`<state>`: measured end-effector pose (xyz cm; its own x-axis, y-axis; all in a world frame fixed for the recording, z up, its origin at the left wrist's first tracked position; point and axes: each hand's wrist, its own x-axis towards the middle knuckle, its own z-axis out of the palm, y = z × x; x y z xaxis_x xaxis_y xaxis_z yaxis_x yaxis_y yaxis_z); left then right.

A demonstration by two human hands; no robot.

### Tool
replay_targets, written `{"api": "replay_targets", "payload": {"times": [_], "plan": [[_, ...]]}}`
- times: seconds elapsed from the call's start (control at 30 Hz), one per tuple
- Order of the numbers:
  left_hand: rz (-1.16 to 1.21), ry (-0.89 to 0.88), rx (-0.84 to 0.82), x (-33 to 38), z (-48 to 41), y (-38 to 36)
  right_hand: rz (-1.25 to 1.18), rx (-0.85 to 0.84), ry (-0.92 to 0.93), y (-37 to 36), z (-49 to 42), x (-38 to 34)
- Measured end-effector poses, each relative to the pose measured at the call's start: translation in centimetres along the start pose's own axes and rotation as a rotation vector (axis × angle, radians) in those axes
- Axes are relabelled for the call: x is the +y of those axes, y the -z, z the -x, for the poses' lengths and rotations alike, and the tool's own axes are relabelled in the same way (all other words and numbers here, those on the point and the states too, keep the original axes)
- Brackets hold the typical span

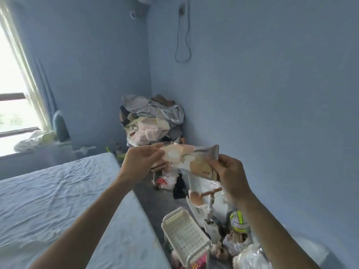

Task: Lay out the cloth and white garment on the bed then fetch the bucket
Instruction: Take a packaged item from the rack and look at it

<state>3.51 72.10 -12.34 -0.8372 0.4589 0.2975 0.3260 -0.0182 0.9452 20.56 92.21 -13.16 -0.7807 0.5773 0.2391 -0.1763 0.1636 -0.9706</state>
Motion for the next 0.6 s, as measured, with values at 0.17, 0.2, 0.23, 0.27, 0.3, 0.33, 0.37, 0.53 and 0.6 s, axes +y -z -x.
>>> {"api": "replay_targets", "payload": {"times": [0.17,0.2,0.23,0.27,0.3,0.33,0.37,0.53,0.6], "plan": [[0.139,0.135,0.109,2.7,3.3,7.0,-0.249,-0.223,-0.078,-7.7,-0.3,-3.3],[0.162,0.149,0.123,2.9,4.1,8.5,-0.295,-0.261,-0.105,-9.3,-0.3,-3.6],[0.179,0.148,0.142,2.8,4.8,10.1,-0.315,-0.291,-0.119,-10.9,-0.2,-3.8],[0.188,0.139,0.171,2.8,5.6,11.7,-0.327,-0.309,-0.136,-12.5,-0.1,-4.0],[0.191,0.129,0.203,2.7,6.4,13.3,-0.328,-0.327,-0.139,-14.0,0.1,-4.1],[0.187,0.118,0.226,2.6,7.2,14.9,-0.337,-0.352,-0.135,-15.6,0.5,-4.2],[0.178,0.112,0.238,2.4,7.9,16.5,-0.344,-0.391,-0.118,-17.2,0.9,-4.2],[0.105,0.124,0.311,0.3,12.2,25.0,-0.290,-0.542,-0.059,-25.9,3.5,-3.4],[0.057,0.143,0.334,-0.7,13.9,28.7,-0.249,-0.602,-0.074,-29.7,4.8,-2.6]]}}
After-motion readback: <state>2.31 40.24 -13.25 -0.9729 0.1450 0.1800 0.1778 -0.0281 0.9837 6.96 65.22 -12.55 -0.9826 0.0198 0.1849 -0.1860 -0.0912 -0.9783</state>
